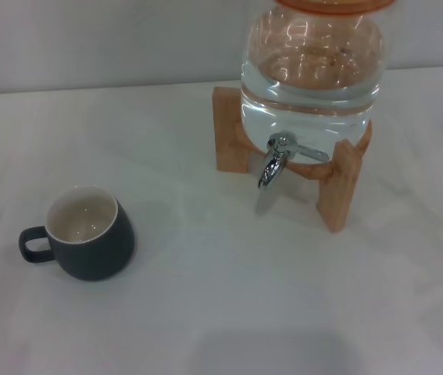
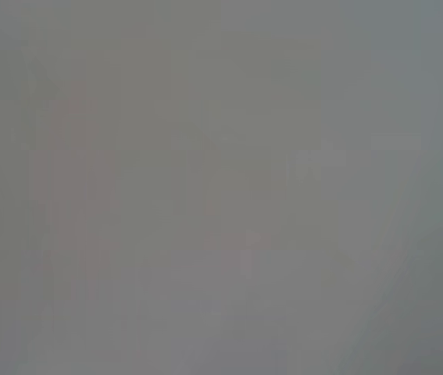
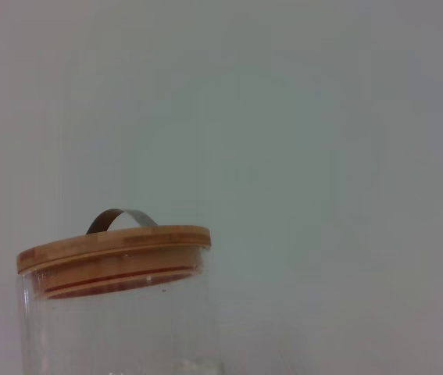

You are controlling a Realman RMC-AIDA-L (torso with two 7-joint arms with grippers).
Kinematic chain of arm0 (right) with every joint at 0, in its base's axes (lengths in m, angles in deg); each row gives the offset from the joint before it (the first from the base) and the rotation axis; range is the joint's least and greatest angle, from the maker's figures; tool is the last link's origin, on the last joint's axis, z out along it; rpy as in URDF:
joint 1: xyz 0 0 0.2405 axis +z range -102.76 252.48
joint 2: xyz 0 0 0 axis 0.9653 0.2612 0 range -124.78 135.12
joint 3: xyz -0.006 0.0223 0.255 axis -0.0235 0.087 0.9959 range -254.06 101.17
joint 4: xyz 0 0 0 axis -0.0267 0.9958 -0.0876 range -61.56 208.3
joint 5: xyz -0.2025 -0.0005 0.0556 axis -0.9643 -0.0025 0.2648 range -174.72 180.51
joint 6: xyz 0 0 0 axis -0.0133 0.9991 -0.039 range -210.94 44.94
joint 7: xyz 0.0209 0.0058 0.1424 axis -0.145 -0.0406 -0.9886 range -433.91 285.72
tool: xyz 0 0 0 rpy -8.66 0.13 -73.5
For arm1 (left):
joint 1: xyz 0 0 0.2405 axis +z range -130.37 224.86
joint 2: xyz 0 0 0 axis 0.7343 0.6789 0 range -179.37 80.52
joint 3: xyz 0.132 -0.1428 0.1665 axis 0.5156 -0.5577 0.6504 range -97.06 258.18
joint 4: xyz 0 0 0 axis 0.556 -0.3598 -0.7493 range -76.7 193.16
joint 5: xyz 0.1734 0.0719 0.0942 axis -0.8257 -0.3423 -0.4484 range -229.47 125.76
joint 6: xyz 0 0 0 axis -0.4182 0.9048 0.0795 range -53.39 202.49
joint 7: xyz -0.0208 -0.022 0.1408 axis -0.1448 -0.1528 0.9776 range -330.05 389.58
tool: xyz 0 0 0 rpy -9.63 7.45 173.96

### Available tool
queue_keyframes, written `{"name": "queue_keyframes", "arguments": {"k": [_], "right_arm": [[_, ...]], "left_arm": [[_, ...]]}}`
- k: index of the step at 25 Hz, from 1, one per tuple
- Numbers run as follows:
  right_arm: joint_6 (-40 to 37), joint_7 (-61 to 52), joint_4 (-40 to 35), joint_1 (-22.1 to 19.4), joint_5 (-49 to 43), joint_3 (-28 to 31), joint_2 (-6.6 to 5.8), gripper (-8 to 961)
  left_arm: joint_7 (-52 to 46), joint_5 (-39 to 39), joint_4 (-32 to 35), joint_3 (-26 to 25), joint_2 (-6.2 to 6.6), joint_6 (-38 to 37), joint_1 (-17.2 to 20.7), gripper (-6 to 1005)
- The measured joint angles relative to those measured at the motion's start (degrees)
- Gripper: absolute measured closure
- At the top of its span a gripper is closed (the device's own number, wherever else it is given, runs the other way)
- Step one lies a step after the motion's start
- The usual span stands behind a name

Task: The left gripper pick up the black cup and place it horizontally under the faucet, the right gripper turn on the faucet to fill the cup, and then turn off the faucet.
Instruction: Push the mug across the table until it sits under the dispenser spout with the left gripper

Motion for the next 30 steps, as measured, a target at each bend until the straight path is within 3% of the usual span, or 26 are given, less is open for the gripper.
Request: {"name": "queue_keyframes", "arguments": {"k": [16,30], "right_arm": [[-0.14,0.05,-0.04,0.08,-0.14,1.40,-0.06,128],[-3.26,-0.34,-0.90,1.02,-0.09,5.90,-1.75,128]], "left_arm": [[0.00,-0.76,-0.19,0.30,0.00,0.00,0.00,126],[1.03,-14.60,-0.31,0.33,-0.07,0.45,2.87,142]]}}
